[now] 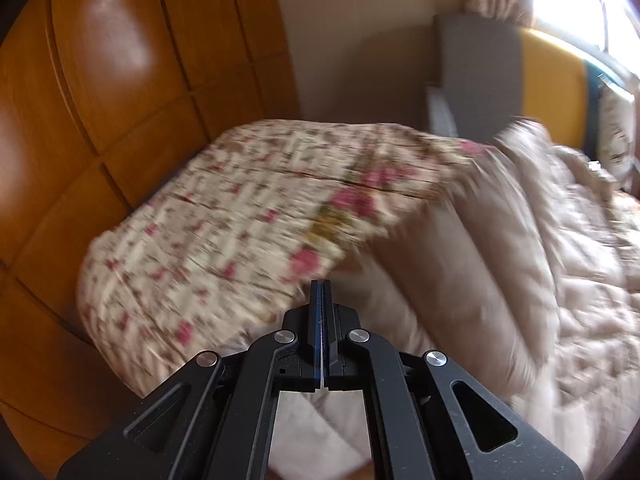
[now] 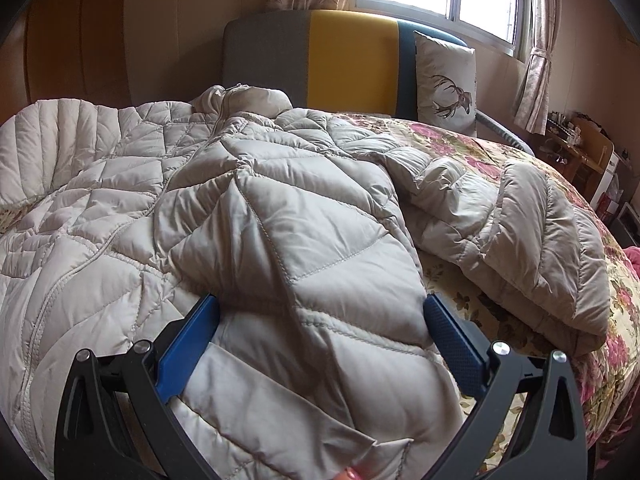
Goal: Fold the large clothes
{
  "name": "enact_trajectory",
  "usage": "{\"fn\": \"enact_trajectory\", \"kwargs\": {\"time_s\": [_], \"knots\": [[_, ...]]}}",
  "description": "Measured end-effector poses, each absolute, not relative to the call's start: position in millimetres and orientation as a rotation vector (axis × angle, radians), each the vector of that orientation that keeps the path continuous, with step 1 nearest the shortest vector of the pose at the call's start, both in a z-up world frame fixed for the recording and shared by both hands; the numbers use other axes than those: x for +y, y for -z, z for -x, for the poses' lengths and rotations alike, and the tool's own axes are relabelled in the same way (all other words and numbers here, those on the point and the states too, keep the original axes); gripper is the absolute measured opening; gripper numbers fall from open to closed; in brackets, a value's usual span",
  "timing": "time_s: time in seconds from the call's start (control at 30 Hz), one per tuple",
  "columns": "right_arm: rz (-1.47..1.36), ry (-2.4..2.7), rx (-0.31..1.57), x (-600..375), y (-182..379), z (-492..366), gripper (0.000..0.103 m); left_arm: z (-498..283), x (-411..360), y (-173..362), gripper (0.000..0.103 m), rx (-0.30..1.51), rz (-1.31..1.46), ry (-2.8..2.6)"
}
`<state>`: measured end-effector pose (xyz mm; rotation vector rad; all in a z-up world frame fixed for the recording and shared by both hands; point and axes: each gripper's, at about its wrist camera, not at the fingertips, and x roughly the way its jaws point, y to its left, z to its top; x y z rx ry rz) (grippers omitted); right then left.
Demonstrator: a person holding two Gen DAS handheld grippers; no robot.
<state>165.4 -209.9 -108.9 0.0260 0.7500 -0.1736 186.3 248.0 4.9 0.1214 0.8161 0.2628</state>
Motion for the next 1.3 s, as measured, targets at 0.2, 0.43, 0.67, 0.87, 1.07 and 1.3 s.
{"fn": "enact_trajectory", "kwargs": {"time_s": [0.2,0.43,0.67,0.87,1.07,1.3], "knots": [[-0.129,0.150,0.736,-230,94,-150,0.101,-242,313,34,0.000,0.965,-0.063,-0.447],[-0.377,0.140,0.750,-285,87,-129,0.101,-187,298,3,0.001,0.794,0.195,-0.288],[-0.694,0.058,0.831,-321,105,-154,0.101,-141,203,3,0.095,0.713,0.173,0.073],[-0.779,-0.027,0.890,-312,115,-192,0.072,-128,138,47,0.095,0.799,-0.143,0.061],[-0.608,0.020,0.892,-314,110,-198,0.022,-115,128,84,0.064,0.920,-0.048,0.121],[-0.508,0.073,0.883,-346,92,-195,0.020,-87,89,84,0.061,0.926,-0.015,0.252]]}}
